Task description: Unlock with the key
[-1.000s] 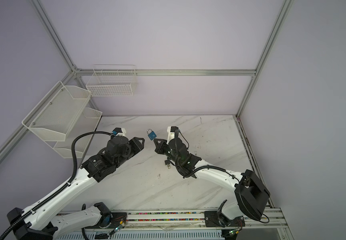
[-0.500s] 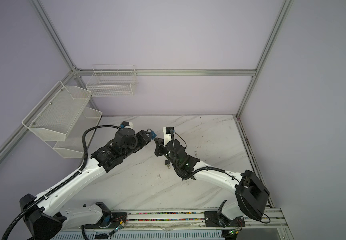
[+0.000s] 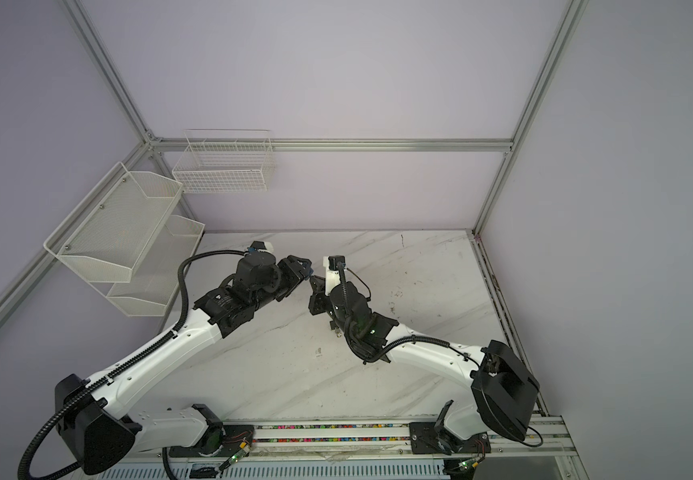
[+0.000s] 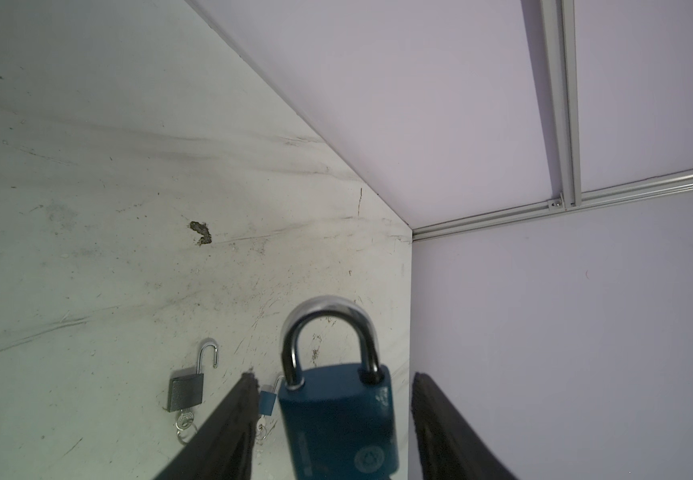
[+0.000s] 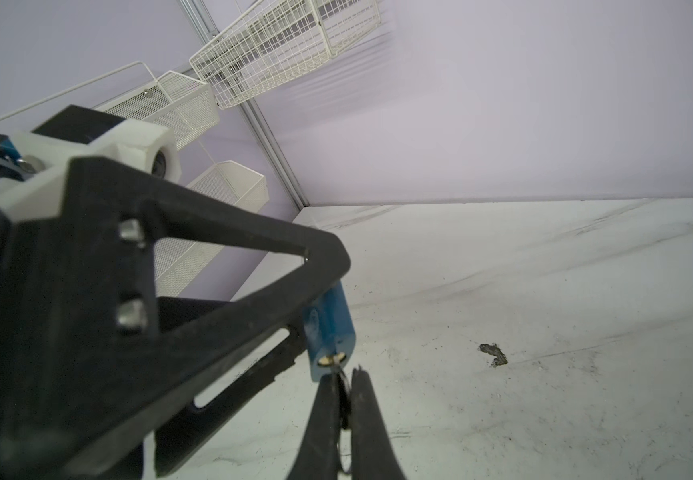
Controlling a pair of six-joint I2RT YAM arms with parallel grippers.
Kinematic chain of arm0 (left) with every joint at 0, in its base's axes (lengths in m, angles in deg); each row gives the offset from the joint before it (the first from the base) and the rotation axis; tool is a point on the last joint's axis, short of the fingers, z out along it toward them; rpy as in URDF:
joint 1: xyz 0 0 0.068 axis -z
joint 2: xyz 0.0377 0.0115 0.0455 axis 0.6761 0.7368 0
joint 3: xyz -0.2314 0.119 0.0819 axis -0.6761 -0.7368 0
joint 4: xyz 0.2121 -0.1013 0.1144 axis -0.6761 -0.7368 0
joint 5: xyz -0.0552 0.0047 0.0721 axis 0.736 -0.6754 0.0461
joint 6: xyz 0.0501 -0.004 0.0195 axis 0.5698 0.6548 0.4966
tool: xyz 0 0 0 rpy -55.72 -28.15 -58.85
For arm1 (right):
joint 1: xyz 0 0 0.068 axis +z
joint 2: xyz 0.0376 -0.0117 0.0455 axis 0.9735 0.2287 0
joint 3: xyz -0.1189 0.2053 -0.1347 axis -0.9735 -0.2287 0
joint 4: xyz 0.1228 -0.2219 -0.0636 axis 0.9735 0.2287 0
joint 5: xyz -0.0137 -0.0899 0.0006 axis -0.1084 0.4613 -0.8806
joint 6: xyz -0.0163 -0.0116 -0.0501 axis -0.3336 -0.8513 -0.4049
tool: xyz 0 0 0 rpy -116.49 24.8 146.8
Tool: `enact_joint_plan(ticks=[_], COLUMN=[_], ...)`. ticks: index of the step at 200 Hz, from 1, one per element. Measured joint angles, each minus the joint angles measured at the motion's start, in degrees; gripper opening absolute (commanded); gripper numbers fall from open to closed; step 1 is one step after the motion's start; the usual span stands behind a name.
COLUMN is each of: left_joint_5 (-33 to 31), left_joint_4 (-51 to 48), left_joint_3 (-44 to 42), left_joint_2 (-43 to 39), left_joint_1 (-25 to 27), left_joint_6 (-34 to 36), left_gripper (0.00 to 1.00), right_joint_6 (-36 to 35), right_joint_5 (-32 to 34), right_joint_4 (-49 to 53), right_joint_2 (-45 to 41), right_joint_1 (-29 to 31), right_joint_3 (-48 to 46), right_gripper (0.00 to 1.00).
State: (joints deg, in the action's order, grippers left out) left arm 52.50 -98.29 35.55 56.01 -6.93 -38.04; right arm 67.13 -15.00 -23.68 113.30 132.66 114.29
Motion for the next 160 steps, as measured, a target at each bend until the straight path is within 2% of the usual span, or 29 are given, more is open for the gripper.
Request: enact_joint_plan(ticks=[48,122,160], left_joint_5=[0.52,1.66,1.95], left_joint_4=[0.31,2.34,2.86], left_joint_3=[0.0,0.0,0.0], left_joint_2=[0.28,0.68,1.22], left_joint_1=[0.0,0.0,0.0], left_joint_6=[-0.72,-3.39,-3.96], left_gripper=[0.53,0.51,0.42], right_joint_6=[-1.84,-3.04,-3.43], right_joint_5=[1.73,3.04,3.89], right_joint_4=[-0.02,-0.7,-0.96], right_joint_2=[0.0,0.0,0.0], right_joint_1=[1.01,1.42,1.55], right_joint_3=[0.0,0.0,0.02], right_gripper=[0.0,0.0,0.0])
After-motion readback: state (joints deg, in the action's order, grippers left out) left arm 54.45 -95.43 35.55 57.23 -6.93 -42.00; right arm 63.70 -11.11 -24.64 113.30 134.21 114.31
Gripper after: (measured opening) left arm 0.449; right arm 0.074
